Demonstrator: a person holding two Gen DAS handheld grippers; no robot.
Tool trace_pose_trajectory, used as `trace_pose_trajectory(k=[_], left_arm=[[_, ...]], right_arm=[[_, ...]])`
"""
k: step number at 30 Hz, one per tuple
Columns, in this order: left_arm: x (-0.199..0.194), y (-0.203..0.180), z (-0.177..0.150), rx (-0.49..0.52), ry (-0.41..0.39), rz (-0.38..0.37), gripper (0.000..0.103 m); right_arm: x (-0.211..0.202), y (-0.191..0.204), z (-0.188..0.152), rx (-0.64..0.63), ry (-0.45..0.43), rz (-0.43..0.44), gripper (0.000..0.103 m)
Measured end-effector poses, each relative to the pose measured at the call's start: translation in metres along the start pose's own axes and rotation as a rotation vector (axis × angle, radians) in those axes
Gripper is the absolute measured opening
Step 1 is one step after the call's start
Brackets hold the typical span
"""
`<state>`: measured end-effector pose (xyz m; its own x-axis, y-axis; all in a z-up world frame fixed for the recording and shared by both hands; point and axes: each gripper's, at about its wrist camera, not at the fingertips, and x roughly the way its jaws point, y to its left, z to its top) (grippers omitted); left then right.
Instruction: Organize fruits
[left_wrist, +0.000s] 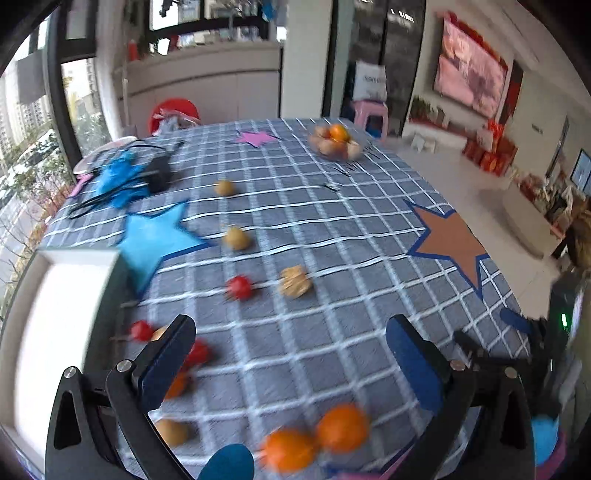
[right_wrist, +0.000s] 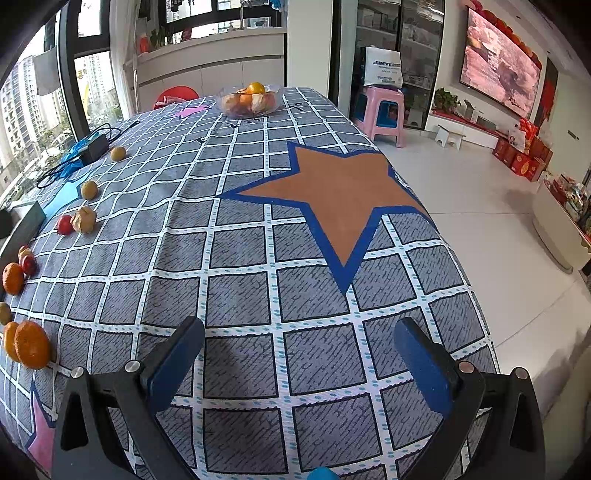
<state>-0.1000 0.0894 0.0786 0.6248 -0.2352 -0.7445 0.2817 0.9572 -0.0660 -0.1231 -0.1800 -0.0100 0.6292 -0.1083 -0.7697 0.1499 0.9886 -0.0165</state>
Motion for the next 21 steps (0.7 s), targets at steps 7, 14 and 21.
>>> trace_pose_trajectory(k=[7,14,21], left_arm=[[-0.002,0.037,-0.05,-0.025,0.011,0.049,0.103],[0.018,0.059,-0.067,-0.087,0.056,0.065,0.103],[0.036,0.067,-0.071,-0.102,0.1,0.144,0.103]], right_arm=[[0.0,0.0,0.0,0.0,0.001,-0.002,0.103],[0.0,0.0,0.0,-0.001,0.001,-0.002,0.103],[0.0,0.0,0.0,-0.001,0.002,-0.002,0.103]])
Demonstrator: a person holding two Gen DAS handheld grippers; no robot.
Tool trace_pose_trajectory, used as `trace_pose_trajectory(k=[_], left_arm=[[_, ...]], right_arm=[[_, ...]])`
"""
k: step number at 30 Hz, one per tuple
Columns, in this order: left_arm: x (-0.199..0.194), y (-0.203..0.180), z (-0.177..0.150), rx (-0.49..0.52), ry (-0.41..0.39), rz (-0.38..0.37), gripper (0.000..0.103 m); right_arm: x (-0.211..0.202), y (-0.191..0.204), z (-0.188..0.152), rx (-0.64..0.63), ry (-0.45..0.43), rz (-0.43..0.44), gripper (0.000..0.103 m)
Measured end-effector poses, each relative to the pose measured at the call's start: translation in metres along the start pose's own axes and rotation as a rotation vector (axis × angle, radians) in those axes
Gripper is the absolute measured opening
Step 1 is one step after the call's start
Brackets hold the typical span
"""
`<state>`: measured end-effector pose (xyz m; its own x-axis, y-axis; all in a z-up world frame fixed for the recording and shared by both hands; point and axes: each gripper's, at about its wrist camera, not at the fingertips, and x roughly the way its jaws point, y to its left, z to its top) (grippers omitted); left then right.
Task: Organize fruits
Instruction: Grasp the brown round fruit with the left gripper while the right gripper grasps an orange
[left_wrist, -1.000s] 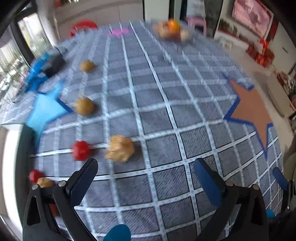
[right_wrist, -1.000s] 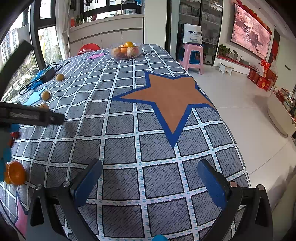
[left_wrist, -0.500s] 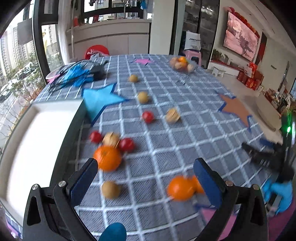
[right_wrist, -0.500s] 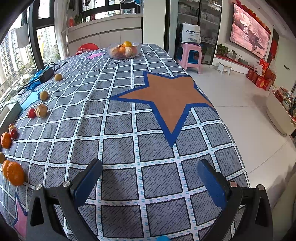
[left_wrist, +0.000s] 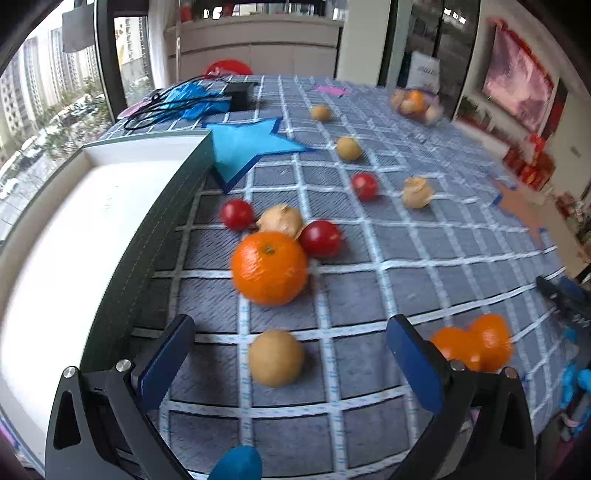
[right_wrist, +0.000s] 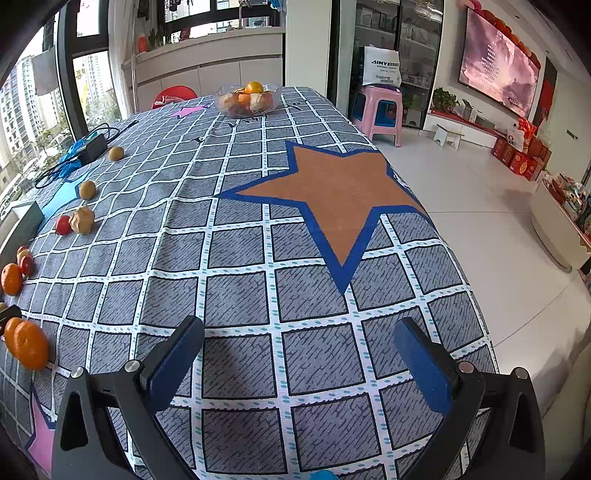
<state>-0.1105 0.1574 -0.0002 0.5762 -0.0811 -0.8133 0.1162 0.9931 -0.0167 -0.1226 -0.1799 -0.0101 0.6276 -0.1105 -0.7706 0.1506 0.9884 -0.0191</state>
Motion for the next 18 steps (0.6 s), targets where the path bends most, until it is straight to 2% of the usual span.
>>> trace_pose_trajectory(k=[4,14,17,18], left_arm=[[-0.002,-0.002,-0.004,0.0,0.0,0.019,0.103],[-0.005,-0.001,-0.007,0.016,0.002,-0.001,0.102],[-0.011,-0.002,-0.011,0.024,-0.014,-0.005,0.094],[-0.013,-0.002,-0.012,0.027,-0.019,-0.008,0.088]], right_arm=[[0.0,0.0,0.0,0.0,0.001,0.0,0.103],[0.004,0.003,0.002,-0.028,0.016,0.019,0.103],[0.003,0.004,0.002,-0.026,0.019,0.017,0.103],[0.003,0.005,0.002,-0.026,0.023,0.014,0.103]])
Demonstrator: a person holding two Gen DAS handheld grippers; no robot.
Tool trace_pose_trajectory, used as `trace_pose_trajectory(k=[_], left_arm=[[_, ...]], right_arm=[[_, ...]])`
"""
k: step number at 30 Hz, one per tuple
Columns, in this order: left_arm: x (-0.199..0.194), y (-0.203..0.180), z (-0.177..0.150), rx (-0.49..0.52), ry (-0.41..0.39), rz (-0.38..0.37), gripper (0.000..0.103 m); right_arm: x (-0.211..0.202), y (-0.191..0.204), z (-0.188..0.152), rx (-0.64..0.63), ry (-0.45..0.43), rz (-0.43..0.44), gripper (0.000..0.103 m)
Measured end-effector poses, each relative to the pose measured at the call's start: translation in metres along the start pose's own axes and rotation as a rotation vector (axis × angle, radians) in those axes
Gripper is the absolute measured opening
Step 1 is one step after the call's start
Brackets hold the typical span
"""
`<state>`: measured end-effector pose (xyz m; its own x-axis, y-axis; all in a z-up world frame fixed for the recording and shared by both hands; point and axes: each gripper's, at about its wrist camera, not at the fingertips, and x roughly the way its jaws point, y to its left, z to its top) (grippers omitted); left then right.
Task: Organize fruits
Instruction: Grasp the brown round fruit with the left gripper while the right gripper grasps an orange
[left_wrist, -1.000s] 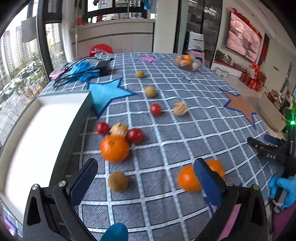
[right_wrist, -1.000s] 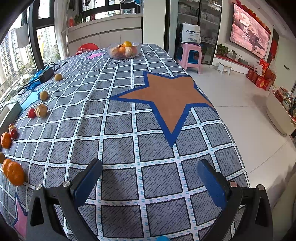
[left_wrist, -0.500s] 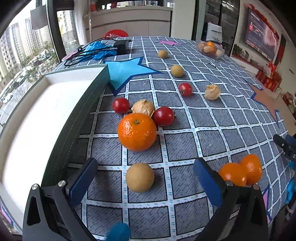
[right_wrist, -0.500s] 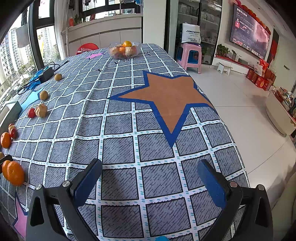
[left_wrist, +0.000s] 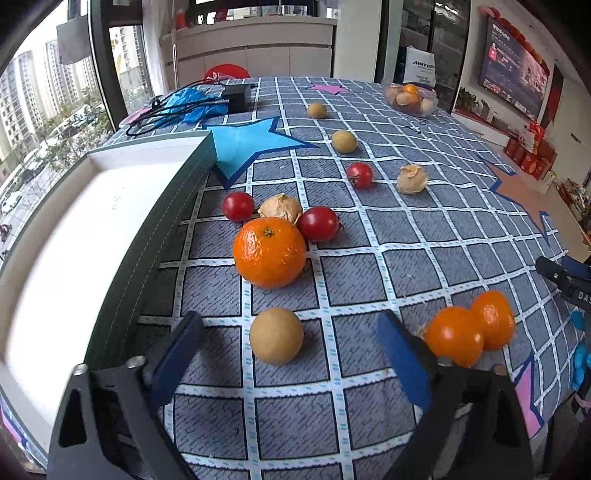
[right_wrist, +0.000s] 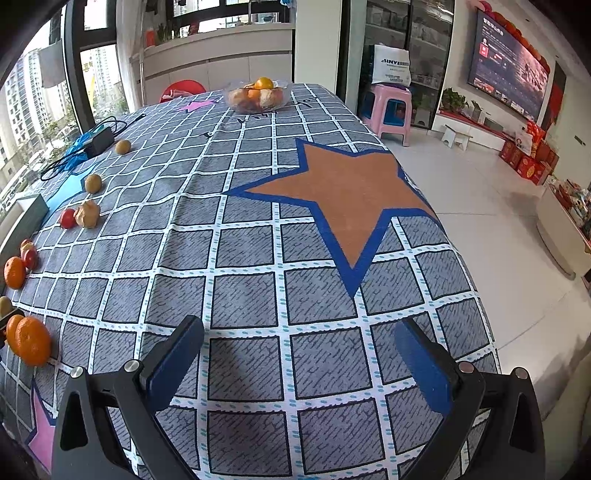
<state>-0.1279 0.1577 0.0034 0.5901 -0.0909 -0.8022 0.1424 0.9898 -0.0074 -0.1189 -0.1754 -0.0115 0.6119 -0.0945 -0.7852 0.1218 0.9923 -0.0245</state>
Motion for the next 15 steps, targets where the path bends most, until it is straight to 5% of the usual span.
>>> trace_pose_trajectory(k=[2,4,6,15], left_arm=[[-0.005,0.0,-0.002,0.007,-0.014,-0.006,0.073],[-0.008,0.001,-0.002,0.015,-0.026,-0.019,0.045],[-0.01,0.001,-0.002,0.016,-0.03,-0.029,0.028],[-0.012,0.004,-0.004,0.001,-0.035,-0.048,0.028]], right_arm=[[-0.003,0.005,-0.002,0.001,0.005,0.012,0.103],[-0.012,0.016,-0.006,-0.012,-0.012,0.079,0.103],[-0.021,0.029,-0.009,-0.038,-0.025,0.143,0.103],[-0.053,0.111,-0.028,-0.3,-0.053,0.329,0.103]])
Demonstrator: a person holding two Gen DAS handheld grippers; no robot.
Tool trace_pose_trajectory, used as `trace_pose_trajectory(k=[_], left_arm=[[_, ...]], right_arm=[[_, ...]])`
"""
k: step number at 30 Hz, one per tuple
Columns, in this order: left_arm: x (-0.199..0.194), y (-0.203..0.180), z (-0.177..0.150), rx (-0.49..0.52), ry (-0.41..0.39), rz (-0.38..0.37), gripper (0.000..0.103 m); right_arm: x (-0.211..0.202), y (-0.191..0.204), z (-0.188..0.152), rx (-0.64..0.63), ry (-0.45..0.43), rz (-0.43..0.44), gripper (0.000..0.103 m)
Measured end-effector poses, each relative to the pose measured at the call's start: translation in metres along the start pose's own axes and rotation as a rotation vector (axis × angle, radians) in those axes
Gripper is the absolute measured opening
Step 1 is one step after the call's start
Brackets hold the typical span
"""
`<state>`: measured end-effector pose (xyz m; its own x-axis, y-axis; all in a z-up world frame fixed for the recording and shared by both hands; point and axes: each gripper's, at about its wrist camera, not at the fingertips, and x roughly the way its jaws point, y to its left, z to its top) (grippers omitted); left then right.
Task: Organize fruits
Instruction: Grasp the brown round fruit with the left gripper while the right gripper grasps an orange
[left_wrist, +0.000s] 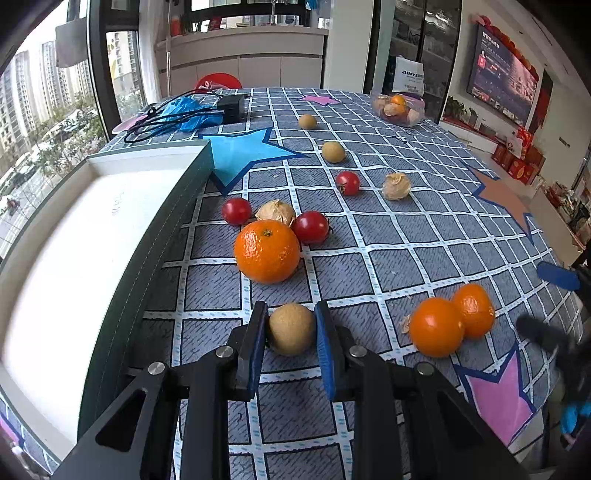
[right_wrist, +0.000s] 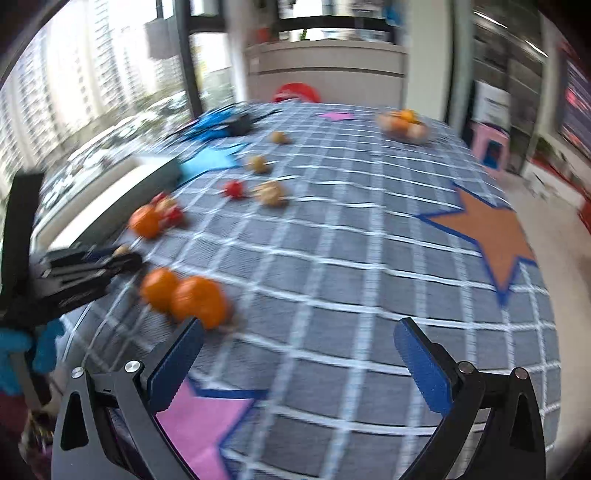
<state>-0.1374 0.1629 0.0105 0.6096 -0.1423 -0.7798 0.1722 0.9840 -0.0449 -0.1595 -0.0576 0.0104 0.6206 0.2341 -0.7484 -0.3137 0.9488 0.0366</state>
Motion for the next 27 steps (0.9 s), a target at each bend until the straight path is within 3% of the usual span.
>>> trace_pose_trajectory(k=[9,12,14,15,16,27], left_arm=[[-0.002,0.002,-0.003,-0.008,-0.005,-0.015,0.028],[-0.002,0.002,-0.003,-0.006,-0.007,-0.017,0.028],[-0.002,0.003,-0.003,-0.007,-0.009,-0.02,0.028],[-0.002,0.003,-0.003,-0.006,-0.01,-0.021,0.028],[-0.002,0.003,-0.003,-0.006,-0.011,-0.022,0.028],[-0.019,0.006,-0.005,-0.017,-0.047,-0.086,0.028]], right_arm=[[0.038,0.035,0.009,-0.073,0.038,0.016,0.103],[0.044,0.044,0.009,-0.097,0.033,-0.001,0.083],[0.04,0.046,0.011,-0.094,0.022,0.016,0.06],[0.039,0.046,0.012,-0.091,0.021,0.024,0.042],[0.038,0.045,0.013,-0.081,0.021,0.025,0.039],[0.022,0.01,0.012,0.101,-0.007,0.108,0.039]])
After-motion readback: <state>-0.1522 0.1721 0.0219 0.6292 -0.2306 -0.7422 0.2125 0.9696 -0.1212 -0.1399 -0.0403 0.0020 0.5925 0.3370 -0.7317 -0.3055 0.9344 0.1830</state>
